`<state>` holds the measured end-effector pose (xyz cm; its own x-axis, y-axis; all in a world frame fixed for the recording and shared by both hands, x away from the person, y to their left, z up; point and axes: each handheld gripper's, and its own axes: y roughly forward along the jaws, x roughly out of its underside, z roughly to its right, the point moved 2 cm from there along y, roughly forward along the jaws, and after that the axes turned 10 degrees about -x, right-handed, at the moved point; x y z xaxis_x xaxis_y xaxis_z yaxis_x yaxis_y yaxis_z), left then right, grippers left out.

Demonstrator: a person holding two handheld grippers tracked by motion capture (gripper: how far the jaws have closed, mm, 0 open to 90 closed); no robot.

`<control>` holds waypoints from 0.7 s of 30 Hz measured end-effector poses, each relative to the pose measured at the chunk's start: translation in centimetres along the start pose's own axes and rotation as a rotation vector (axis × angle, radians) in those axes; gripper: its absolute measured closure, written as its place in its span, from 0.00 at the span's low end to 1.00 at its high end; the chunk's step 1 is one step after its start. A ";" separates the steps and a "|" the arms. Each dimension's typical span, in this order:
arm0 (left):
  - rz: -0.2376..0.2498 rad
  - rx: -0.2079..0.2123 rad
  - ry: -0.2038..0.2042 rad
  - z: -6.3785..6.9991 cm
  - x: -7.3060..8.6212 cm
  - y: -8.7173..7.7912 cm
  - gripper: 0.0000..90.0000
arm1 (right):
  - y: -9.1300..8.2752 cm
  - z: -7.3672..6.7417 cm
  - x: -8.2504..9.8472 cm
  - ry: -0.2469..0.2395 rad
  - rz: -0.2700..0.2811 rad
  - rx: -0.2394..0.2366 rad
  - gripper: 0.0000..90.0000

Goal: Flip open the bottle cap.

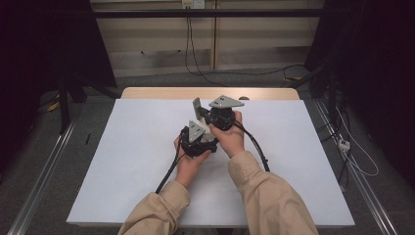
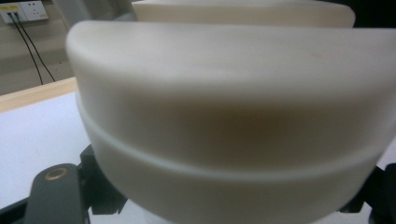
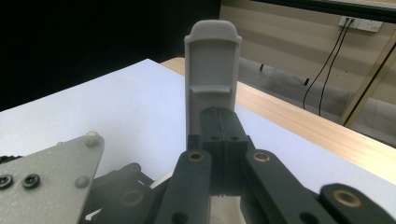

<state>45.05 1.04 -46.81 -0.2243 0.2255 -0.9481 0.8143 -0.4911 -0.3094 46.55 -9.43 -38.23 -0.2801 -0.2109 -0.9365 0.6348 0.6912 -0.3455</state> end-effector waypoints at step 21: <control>-0.006 0.000 -0.008 -0.1 0.0 0.0 0.21 | 0.6 0.1 -0.2 0.001 -0.006 -0.004 1.00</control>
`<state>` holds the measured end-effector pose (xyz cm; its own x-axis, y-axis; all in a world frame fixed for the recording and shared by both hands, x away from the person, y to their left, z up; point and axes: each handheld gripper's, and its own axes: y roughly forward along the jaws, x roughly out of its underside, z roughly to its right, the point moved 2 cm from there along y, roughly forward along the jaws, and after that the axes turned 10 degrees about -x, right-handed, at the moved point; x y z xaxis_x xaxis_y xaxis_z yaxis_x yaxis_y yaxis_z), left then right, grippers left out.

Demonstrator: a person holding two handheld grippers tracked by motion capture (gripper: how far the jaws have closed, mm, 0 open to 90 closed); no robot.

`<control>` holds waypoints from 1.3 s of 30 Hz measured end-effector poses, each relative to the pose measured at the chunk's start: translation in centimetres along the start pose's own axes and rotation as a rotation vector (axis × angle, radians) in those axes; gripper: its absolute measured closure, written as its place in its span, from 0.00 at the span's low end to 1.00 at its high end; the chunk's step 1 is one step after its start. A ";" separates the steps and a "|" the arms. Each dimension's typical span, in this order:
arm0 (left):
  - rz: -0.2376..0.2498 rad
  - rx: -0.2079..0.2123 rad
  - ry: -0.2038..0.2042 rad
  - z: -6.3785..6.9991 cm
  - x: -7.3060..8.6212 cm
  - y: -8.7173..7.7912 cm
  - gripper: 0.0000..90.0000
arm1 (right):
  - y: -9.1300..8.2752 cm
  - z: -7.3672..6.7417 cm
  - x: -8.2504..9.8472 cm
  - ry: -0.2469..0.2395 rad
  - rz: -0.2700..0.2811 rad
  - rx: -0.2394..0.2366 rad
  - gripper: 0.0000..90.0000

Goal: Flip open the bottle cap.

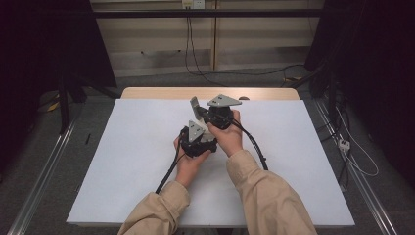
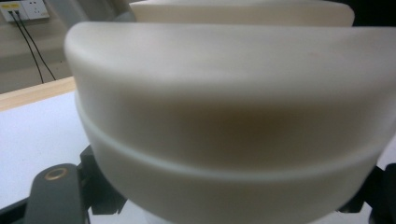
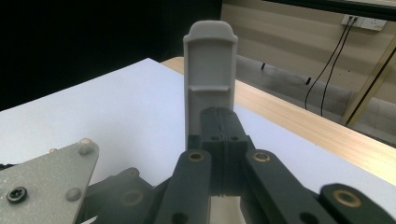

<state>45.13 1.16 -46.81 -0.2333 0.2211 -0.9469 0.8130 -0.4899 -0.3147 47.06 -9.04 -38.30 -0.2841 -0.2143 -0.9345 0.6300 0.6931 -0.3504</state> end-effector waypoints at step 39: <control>0.001 -0.010 0.001 0.1 0.0 0.0 0.21 | 1.0 0.1 0.1 0.011 -0.013 -0.034 1.00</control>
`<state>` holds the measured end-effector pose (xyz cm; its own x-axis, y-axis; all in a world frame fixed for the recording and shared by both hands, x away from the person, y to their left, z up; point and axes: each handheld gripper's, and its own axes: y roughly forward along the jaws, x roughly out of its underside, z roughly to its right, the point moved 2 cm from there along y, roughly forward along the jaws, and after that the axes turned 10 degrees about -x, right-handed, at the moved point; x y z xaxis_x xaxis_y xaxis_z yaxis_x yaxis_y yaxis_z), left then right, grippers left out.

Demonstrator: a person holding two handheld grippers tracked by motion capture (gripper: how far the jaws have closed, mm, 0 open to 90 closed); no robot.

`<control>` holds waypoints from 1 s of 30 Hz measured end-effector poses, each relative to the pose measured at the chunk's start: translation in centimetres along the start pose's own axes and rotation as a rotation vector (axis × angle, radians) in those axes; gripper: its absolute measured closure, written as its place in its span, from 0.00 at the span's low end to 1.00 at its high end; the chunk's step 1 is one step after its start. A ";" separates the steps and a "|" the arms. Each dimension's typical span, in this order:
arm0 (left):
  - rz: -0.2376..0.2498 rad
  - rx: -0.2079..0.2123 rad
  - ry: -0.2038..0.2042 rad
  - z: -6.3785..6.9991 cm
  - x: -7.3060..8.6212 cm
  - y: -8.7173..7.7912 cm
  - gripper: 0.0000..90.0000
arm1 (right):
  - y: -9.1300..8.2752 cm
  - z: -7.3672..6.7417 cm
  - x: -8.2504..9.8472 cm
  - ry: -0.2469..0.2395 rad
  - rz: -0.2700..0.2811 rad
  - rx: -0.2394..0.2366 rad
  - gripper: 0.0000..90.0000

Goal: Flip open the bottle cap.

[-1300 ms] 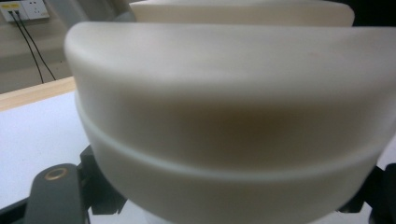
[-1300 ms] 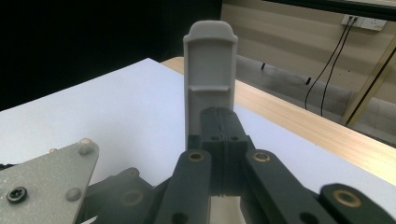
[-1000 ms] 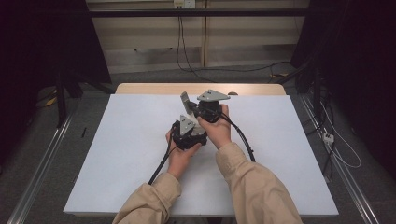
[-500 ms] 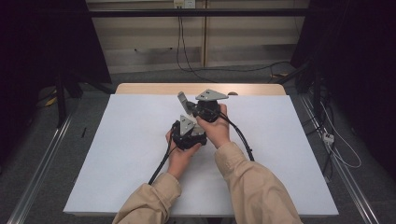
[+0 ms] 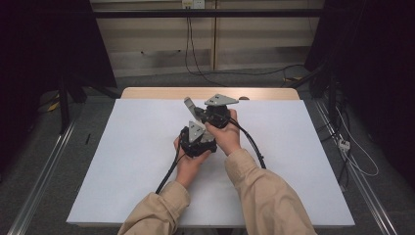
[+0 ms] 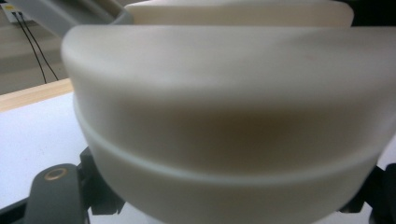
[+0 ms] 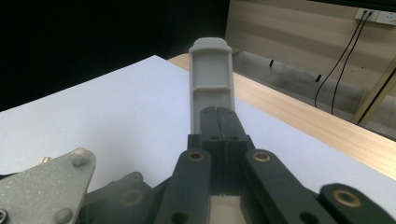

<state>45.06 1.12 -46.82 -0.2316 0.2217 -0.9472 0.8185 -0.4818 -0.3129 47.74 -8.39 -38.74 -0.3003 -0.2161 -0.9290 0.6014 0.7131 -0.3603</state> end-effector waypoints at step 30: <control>0.008 0.008 0.002 0.1 0.0 0.0 0.21 | 0.7 0.2 0.1 0.028 -0.021 -0.032 1.00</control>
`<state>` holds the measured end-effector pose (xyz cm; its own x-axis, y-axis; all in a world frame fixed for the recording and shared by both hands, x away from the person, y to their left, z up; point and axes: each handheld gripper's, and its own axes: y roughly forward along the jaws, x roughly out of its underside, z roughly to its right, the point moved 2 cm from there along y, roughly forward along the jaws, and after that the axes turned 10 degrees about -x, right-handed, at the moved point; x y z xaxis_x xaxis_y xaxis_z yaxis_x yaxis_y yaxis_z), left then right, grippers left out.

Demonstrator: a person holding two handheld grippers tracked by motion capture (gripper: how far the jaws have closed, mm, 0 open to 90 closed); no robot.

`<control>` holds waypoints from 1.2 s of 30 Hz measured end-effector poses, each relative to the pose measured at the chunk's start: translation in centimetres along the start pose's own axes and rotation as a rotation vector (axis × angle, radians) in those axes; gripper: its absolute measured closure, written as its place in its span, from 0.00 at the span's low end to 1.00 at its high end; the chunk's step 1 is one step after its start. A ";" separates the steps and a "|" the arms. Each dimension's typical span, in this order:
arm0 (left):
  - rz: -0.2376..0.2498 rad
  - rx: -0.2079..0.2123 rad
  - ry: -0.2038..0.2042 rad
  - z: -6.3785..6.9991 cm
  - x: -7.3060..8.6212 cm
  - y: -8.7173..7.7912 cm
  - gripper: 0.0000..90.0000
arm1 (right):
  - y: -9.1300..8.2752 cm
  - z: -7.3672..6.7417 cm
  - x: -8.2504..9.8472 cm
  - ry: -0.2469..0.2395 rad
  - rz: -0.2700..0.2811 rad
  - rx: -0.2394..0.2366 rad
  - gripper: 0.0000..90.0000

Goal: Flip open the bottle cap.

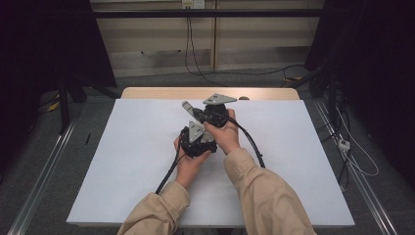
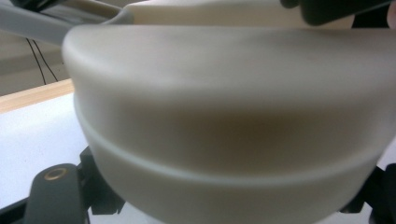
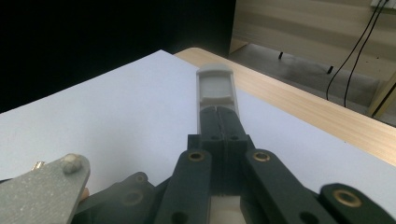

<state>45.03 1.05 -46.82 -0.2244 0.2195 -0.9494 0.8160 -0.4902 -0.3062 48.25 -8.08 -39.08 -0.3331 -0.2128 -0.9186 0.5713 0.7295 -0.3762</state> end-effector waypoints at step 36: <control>-0.047 0.024 -0.020 -1.2 0.4 -1.5 0.07 | -5.4 -0.7 0.7 0.003 0.066 -0.009 0.62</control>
<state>44.35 2.92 -46.65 -0.2727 0.2264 -0.9351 0.7915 -0.4998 -0.3518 44.40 -11.67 -37.64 -0.2972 -0.1619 -0.9410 0.5852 0.7478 -0.3135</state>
